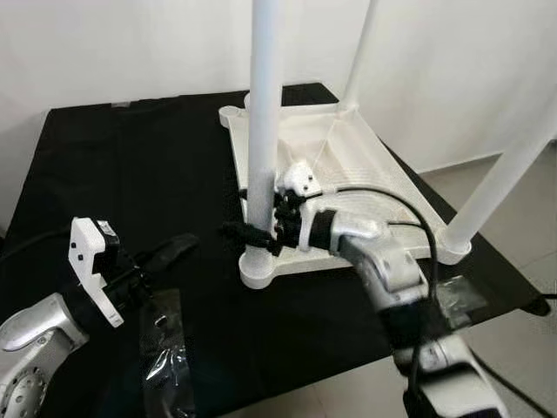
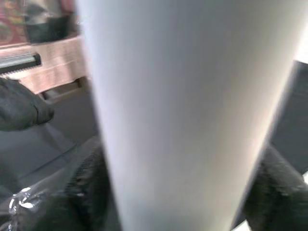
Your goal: Building children table
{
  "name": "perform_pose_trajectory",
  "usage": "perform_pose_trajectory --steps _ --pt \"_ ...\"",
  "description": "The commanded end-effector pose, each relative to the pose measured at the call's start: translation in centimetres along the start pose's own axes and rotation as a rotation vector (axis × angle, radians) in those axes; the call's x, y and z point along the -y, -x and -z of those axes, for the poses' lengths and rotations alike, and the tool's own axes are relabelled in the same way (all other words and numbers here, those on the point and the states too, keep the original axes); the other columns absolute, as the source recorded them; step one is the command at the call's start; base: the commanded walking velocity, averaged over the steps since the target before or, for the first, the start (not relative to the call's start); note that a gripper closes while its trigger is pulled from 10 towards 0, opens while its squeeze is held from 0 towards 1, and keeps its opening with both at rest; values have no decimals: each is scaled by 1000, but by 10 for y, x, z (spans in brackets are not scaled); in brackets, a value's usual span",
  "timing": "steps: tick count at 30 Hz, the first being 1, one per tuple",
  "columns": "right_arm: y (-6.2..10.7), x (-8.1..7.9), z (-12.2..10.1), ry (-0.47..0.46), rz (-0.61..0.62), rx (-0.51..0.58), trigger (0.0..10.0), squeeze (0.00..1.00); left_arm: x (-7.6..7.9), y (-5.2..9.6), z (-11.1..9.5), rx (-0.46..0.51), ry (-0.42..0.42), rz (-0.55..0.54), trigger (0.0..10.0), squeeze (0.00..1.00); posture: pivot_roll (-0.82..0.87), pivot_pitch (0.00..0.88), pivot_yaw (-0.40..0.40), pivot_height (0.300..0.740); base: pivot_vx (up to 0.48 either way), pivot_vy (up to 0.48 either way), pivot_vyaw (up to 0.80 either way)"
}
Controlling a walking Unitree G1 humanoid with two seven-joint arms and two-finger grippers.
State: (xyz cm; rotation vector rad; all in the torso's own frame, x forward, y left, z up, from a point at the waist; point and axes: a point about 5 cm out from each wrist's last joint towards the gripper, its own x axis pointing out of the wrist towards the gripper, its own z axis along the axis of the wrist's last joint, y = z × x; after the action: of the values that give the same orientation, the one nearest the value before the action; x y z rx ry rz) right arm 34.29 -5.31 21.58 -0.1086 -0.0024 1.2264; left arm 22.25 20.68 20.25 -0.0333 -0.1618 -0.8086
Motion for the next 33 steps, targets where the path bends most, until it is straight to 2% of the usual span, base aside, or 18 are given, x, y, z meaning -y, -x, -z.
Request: perform_pose_trajectory --steps 1,2,5,11,13,14,15,16,17,18,20,21,23,24,27,29,30,33 --pt "-1 0 5 -9 -23 -7 2039 0 2 0 1 4 1 4 10000 0 73 89 -52 740 0 0 0" --pt "-1 4 7 -13 -31 -19 0 0 2 0 1 3 1 4 10000 0 78 90 -51 740 0 0 0" --pt "0 8 16 -22 12 -52 0 0 3 0 1 4 3 3 10000 0 74 91 -54 740 0 0 0" --pt "-4 -3 36 -73 57 -71 0 0 3 1 1 6 4 3 10000 0 72 93 -53 740 0 0 0" --pt "-11 -17 51 -105 134 -96 0 0 2 1 1 5 4 2 10000 0 70 92 -57 740 0 0 0" --pt "-15 -23 59 -133 270 -114 0 0 2 1 1 5 3 2 10000 0 68 92 -56 740 0 0 0" --pt "-15 -23 59 -133 270 -114 0 0 2 1 1 5 3 2 10000 0 68 92 -56 740 0 0 0" --pt "-17 -26 64 -151 369 -127 0 0 1 1 1 5 3 1 10000 0 68 92 -56 740 0 0 0" --pt "-22 -40 69 -186 426 -129 0 0 0 0 1 3 2 1 10000 0 64 88 -51 740 0 0 0" --pt "-30 -63 67 -235 449 -86 1804 0 -2 0 2 0 0 -1 10000 0 59 82 -46 740 0 0 0" --pt "-31 -68 66 -245 448 -72 1804 0 -2 0 3 -1 0 -2 10000 0 59 82 -46 740 0 0 0" --pt "-32 -68 65 -245 437 -57 10000 0 -4 -1 4 -3 -1 -5 10000 0 52 67 -44 740 0 0 0" --pt "-32 -65 65 -230 423 -50 10000 0 -6 -3 5 -4 -4 -12 10000 0 52 64 -44 740 0 0 0" --pt "-29 -60 62 -218 407 -31 10000 1000 -8 -3 5 3 -5 -30 10000 0 50 48 -46 740 0 0 0" --pt "-27 -57 60 -209 400 -19 10000 1000 -10 -4 5 8 -6 -42 10000 0 50 48 -46 740 0 0 0" --pt "-19 -46 46 -186 375 54 10000 1000 -19 -3 5 24 -32 -136 10000 0 39 25 -41 740 0 0 0" --pt "-19 -46 46 -186 375 54 10000 1000 -19 -3 5 24 -32 -136 10000 0 39 25 -41 740 0 0 0" --pt "-6 -46 39 -141 386 63 10000 1000 -29 -1 6 -4 -77 -267 10000 0 30 13 -33 740 0 0 0"
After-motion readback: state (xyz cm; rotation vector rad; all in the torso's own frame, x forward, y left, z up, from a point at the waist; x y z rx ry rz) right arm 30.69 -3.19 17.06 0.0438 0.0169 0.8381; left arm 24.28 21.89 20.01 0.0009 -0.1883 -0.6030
